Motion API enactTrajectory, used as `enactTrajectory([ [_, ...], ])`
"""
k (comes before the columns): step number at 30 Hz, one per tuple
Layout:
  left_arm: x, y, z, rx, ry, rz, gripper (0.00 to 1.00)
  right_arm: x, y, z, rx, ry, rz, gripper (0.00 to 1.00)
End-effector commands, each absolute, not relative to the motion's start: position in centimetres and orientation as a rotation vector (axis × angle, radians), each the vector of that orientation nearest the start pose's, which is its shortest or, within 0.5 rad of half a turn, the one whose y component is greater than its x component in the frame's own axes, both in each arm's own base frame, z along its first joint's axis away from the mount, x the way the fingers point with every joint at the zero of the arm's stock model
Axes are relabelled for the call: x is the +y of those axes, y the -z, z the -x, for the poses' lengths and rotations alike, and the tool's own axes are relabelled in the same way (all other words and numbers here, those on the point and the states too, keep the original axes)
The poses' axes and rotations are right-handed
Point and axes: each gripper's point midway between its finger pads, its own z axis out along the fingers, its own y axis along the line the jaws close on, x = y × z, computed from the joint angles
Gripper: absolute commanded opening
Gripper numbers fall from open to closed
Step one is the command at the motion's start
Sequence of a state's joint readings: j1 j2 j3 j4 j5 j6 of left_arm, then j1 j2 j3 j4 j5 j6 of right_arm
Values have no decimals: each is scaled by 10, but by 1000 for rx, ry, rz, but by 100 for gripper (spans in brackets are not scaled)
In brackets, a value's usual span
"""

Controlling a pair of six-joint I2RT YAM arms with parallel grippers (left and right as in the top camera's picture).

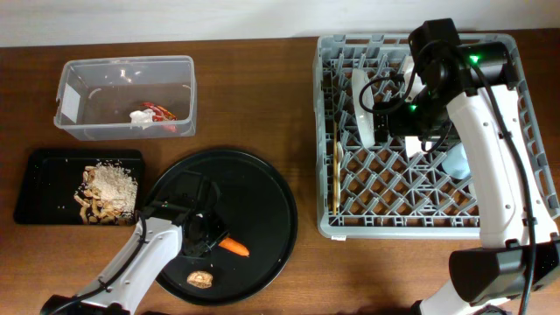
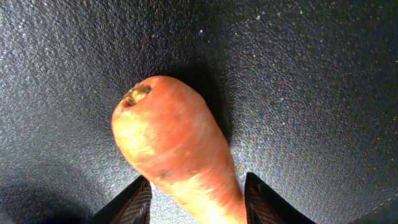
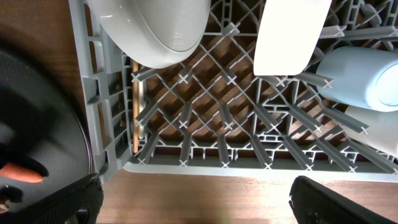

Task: Sort waste into correct bins and load items into the dishwasher rack
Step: 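Grasp the orange carrot with the left gripper and lift it, then carry the carrot left onto the black tray and release it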

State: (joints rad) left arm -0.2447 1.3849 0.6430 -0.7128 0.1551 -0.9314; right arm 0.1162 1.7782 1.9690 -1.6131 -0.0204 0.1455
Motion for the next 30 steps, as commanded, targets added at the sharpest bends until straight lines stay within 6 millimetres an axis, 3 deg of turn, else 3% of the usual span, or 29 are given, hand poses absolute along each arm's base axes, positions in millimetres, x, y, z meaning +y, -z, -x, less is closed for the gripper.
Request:
enactTrajectory([
  [1,-74,-5,-205,2945,254,1032,47,40,-234,-338,2997,-50,-43,99],
  [8,-75,8,-204,2977,236,1048,46,40,-234,-338,2997,-50,-42,99],
  [11,-75,8,-206,2972,235,1045,39,39,-234,-338,2996,-49,-42,99],
  [12,-74,7,-208,2968,236,1045,33,39,-234,-338,2996,-49,-42,99],
  [19,-70,-13,-237,2926,227,910,25,39,-234,-338,2996,-49,-42,99],
  [24,-38,-49,-265,2858,78,880,25,39,-234,-338,2996,-49,-42,99],
  [28,-4,-82,-289,2783,59,925,25,39,-234,-338,2997,-49,-42,99],
  [30,33,-105,-307,2672,63,1043,25,39,-234,-338,2997,-49,-42,99],
])
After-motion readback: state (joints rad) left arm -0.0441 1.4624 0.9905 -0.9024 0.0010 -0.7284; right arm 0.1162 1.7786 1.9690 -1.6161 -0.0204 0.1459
